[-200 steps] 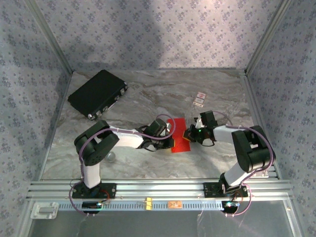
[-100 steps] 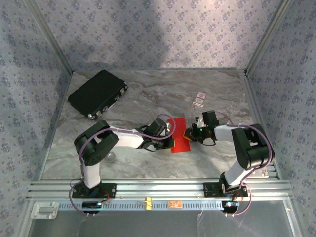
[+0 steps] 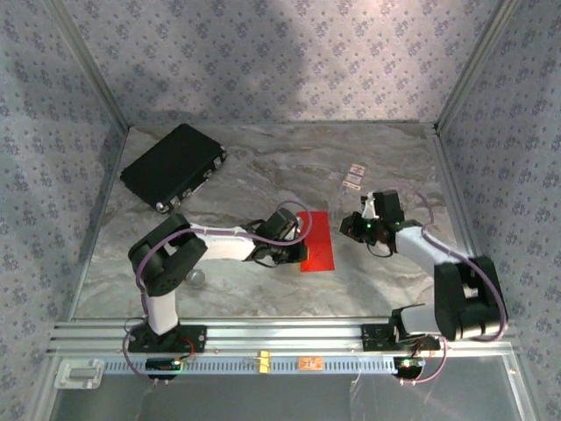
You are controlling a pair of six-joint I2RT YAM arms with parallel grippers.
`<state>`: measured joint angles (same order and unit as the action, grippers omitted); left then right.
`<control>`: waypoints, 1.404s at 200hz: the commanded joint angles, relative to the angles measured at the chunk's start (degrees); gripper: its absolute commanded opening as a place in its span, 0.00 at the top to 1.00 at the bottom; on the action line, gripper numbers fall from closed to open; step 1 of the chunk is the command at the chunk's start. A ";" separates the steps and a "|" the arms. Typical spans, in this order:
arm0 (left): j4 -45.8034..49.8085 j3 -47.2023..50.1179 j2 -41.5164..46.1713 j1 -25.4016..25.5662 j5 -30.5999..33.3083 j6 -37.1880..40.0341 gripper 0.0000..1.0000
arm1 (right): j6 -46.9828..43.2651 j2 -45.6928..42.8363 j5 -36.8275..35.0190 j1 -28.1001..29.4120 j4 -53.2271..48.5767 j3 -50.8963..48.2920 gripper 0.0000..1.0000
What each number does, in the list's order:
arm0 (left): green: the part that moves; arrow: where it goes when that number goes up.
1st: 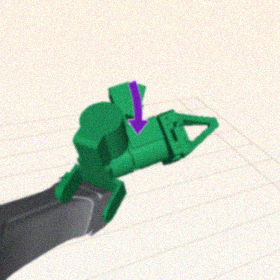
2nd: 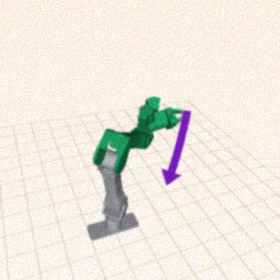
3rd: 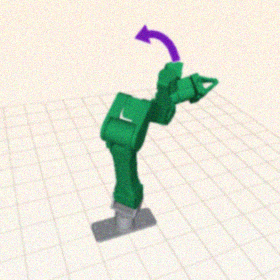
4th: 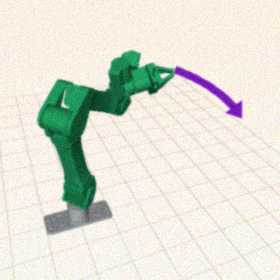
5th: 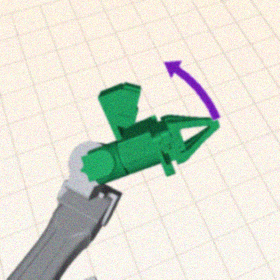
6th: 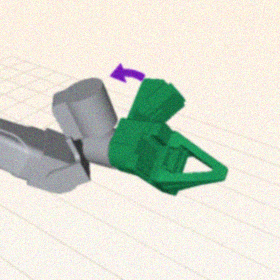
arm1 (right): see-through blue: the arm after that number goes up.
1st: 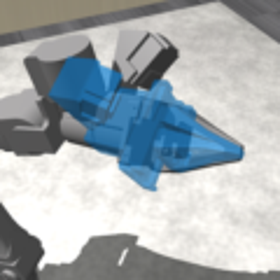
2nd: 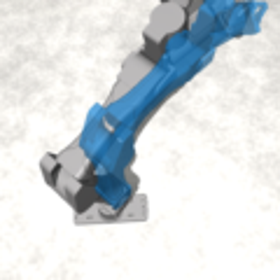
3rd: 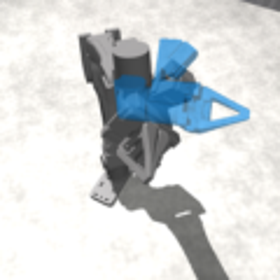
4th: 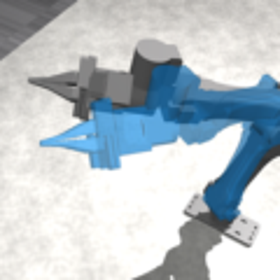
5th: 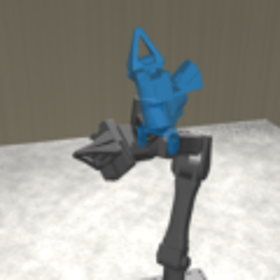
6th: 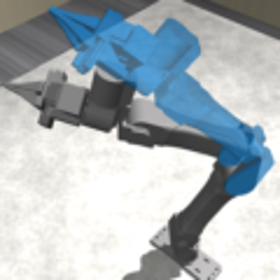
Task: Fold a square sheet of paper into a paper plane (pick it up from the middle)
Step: Fold the triangle a second time at the center of the table, then turn over the paper at the center of the table.
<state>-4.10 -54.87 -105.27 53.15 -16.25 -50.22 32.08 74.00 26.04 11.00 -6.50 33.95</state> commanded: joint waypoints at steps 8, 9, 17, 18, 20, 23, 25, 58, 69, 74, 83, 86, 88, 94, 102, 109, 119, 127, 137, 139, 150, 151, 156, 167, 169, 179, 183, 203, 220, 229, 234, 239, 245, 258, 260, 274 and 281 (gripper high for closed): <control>4.34 -4.95 3.11 -0.13 1.74 3.78 0.88 | 0.37 -6.65 -0.95 0.99 -4.14 -5.11 0.84; 4.53 -5.05 3.04 -0.18 1.74 3.88 0.87 | 0.49 -6.88 -0.80 1.01 -4.18 -5.29 0.84; 5.70 -6.13 2.51 -0.50 1.64 4.74 0.88 | 1.54 -8.33 0.37 1.11 -3.94 -6.64 0.82; 5.78 -6.30 2.43 -0.54 1.65 4.93 0.88 | 1.74 -8.42 0.52 1.12 -3.95 -6.76 0.82; 6.19 -6.48 2.26 -0.64 1.59 5.15 0.88 | 2.11 -8.80 0.77 1.19 -3.84 -7.07 0.81; 6.61 -6.78 2.00 -0.78 1.51 5.53 0.87 | 2.64 -9.27 1.18 1.25 -3.72 -7.55 0.81; 6.88 -6.97 1.83 -0.88 1.43 5.73 0.88 | 2.97 -9.54 1.40 1.29 -3.68 -7.86 0.80; 11.63 -10.10 -0.97 -1.29 1.57 9.20 0.88 | 7.23 -11.93 2.63 2.58 -3.64 -11.26 0.72; 13.23 -11.12 -2.20 -1.29 1.70 10.19 0.89 | 7.84 -11.81 2.86 3.08 -3.39 -11.93 0.71; 13.60 -11.41 -2.74 -1.22 1.67 10.47 0.90 | 8.13 -11.70 2.87 3.23 -3.36 -12.12 0.70; 14.11 -11.63 -3.45 -1.29 1.95 10.81 0.90 | 8.60 -11.38 3.71 3.57 -3.04 -12.26 0.69; 14.44 -11.79 -3.65 -1.29 2.24 10.90 0.90 | 8.69 -11.22 4.11 3.68 -2.89 -12.18 0.69; 14.59 -11.87 -3.85 -1.31 2.30 10.97 0.90 | 8.77 -11.13 4.39 3.78 -2.79 -12.14 0.69; 15.30 -12.14 -4.28 -1.29 2.87 11.39 0.91 | 9.07 -10.87 4.80 4.04 -2.71 -11.99 0.67; 15.98 -12.29 -4.75 -1.26 3.51 11.83 0.91 | 9.47 -10.34 5.39 4.37 -2.82 -11.61 0.66; 16.14 -12.21 -5.06 -1.29 3.85 12.01 0.91 | 9.74 -9.78 5.87 4.72 -2.93 -11.25 0.65; 16.29 -12.19 -5.50 -1.25 3.91 12.15 0.92 | 9.97 -8.95 6.52 5.14 -2.98 -10.61 0.65; 16.32 -11.86 -5.73 -1.20 3.96 12.15 0.92 | 10.23 -8.30 6.54 5.54 -3.35 -10.19 0.64; 16.40 -11.52 -6.08 -1.04 4.03 12.20 0.93 | 10.77 -7.39 6.23 5.95 -4.09 -9.57 0.64; 16.40 -11.49 -6.15 -1.03 4.03 12.23 0.93 | 10.89 -7.20 6.17 6.05 -4.19 -9.47 0.64; 16.28 -10.92 -6.34 -0.86 4.03 12.05 0.94 | 11.34 -6.40 5.75 6.56 -4.73 -9.04 0.64; 16.25 -10.94 -6.35 -0.86 4.08 12.06 0.94 | 11.43 -6.32 5.68 6.56 -4.74 -9.02 0.63; 16.15 -10.72 -6.37 -0.75 4.04 11.88 0.94 | 11.64 -6.04 5.19 7.01 -5.23 -8.86 0.63; 15.79 -10.17 -6.34 -0.57 4.01 11.51 0.94 | 12.29 -5.64 4.25 7.72 -5.96 -8.69 0.63; 15.72 -10.10 -6.35 -0.54 4.01 11.47 0.95 | 12.42 -5.65 4.16 7.78 -5.93 -8.68 0.63; 15.53 -9.72 -6.18 -0.41 4.03 11.25 0.95 | 12.87 -5.46 3.55 8.52 -5.52 -8.81 0.63; 15.48 -9.60 -6.12 -0.37 4.10 11.15 0.95 | 13.14 -5.44 3.29 8.78 -5.53 -8.85 0.63; 15.12 -9.06 -5.86 -0.23 3.95 10.80 0.95 | 14.21 -4.88 3.10 9.56 -4.77 -8.74 0.62; 15.00 -8.87 -5.67 -0.14 3.86 10.68 0.95 | 14.49 -4.22 2.46 10.23 -4.82 -8.13 0.62; 14.91 -8.72 -5.64 -0.09 3.79 10.58 0.95 | 14.46 -3.67 2.09 10.46 -4.84 -8.01 0.62; 14.82 -8.75 -5.64 -0.06 3.83 10.65 0.95 | 14.40 -3.37 2.07 10.55 -4.84 -7.87 0.61; 14.82 -8.71 -5.60 -0.06 3.69 10.49 0.95 | 14.36 -3.06 1.93 10.69 -4.75 -7.78 0.61; 14.80 -8.71 -5.62 -0.05 3.68 10.50 0.95 | 14.43 -2.75 1.73 10.72 -4.53 -7.75 0.61; 14.82 -8.59 -5.56 0.03 3.68 10.50 0.95 | 14.69 -2.04 1.19 10.92 -4.58 -7.69 0.61; 14.82 -8.54 -5.56 0.03 3.68 10.49 0.95 | 14.68 -1.95 1.20 10.93 -4.40 -7.68 0.61; 14.73 -8.42 -5.45 0.03 3.59 10.49 0.95 | 15.21 -1.51 1.25 11.21 -2.82 -7.86 0.61; 14.67 -8.39 -5.47 0.03 3.60 10.49 0.95 | 15.47 -1.13 1.37 11.16 -2.28 -7.77 0.61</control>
<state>8.67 -65.19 -110.41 52.29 -12.99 -39.66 45.91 71.90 28.53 21.65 -9.72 24.86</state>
